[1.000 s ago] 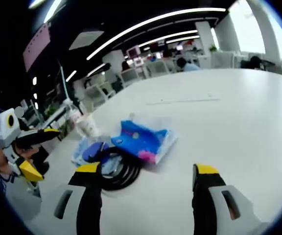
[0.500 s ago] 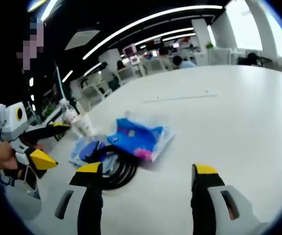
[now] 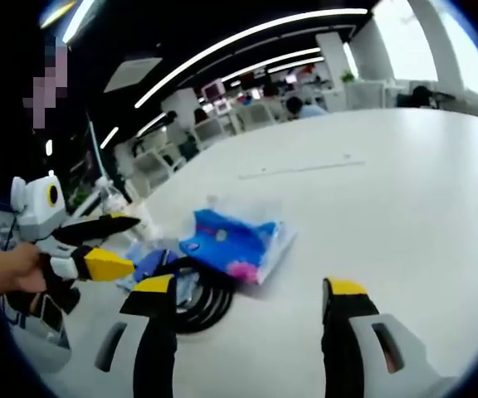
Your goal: Arrange the tabletop items into an orderly group along one side of the table until the central work area is clear of visible clutter.
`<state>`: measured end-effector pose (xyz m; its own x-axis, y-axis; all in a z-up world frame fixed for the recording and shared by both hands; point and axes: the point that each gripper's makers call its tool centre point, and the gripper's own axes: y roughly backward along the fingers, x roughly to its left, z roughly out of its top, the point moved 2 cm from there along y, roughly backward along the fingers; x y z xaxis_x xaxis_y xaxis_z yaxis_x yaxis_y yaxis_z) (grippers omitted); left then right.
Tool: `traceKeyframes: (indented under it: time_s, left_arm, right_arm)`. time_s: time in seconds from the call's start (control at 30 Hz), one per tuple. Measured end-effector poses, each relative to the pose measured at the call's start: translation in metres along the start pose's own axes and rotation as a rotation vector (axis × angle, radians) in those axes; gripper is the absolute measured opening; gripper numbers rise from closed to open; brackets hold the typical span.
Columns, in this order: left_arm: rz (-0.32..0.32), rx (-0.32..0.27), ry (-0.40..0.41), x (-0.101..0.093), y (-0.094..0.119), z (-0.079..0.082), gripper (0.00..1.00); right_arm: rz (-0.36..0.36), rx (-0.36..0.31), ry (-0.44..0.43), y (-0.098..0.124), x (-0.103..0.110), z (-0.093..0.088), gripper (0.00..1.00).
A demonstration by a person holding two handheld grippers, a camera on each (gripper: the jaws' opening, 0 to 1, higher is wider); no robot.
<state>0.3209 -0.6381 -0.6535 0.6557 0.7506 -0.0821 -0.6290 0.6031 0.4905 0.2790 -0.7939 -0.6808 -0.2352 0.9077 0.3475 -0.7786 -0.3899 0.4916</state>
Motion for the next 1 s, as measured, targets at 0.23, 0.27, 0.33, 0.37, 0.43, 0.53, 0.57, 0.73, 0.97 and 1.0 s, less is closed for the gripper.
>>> traceKeyframes:
  time_s: [0.23, 0.27, 0.33, 0.37, 0.43, 0.53, 0.57, 0.73, 0.97, 1.0]
  left_arm:
    - [-0.017, 0.005, 0.043, 0.005, -0.020, 0.001, 0.78]
    - [-0.019, 0.003, 0.051, 0.005, -0.023, 0.003, 0.78]
    - [-0.021, -0.001, 0.050, 0.006, -0.027, 0.005, 0.76]
    - [-0.023, -0.004, 0.051, 0.006, -0.029, 0.006, 0.72]
    - [-0.033, -0.008, 0.060, 0.006, -0.035, 0.008, 0.68]
    - [-0.027, -0.001, 0.061, 0.007, -0.042, 0.008, 0.68]
    - [-0.027, 0.000, 0.064, 0.008, -0.045, 0.008, 0.67]
    - [-0.034, 0.011, 0.093, 0.011, -0.053, 0.002, 0.64]
    - [-0.011, 0.025, 0.127, 0.020, -0.060, -0.006, 0.56]
    - [-0.008, 0.022, 0.128, 0.021, -0.060, -0.006, 0.54]
  right_arm:
    - [0.001, 0.000, -0.004, -0.007, -0.003, 0.002, 0.68]
    - [-0.002, 0.001, -0.005, -0.008, -0.004, 0.003, 0.68]
    - [-0.006, 0.002, -0.005, -0.010, -0.005, 0.003, 0.67]
    - [-0.009, 0.003, -0.007, -0.012, -0.007, 0.004, 0.67]
    - [-0.018, 0.006, -0.018, -0.014, -0.010, 0.004, 0.65]
    - [-0.027, 0.000, -0.045, -0.019, -0.014, 0.005, 0.63]
    - [-0.033, 0.000, -0.050, -0.020, -0.016, 0.005, 0.63]
    - [-0.045, -0.003, -0.073, -0.025, -0.018, 0.009, 0.60]
    - [-0.052, 0.001, -0.098, -0.036, -0.022, 0.010, 0.55]
    - [-0.048, -0.001, -0.113, -0.037, -0.022, 0.010, 0.53]
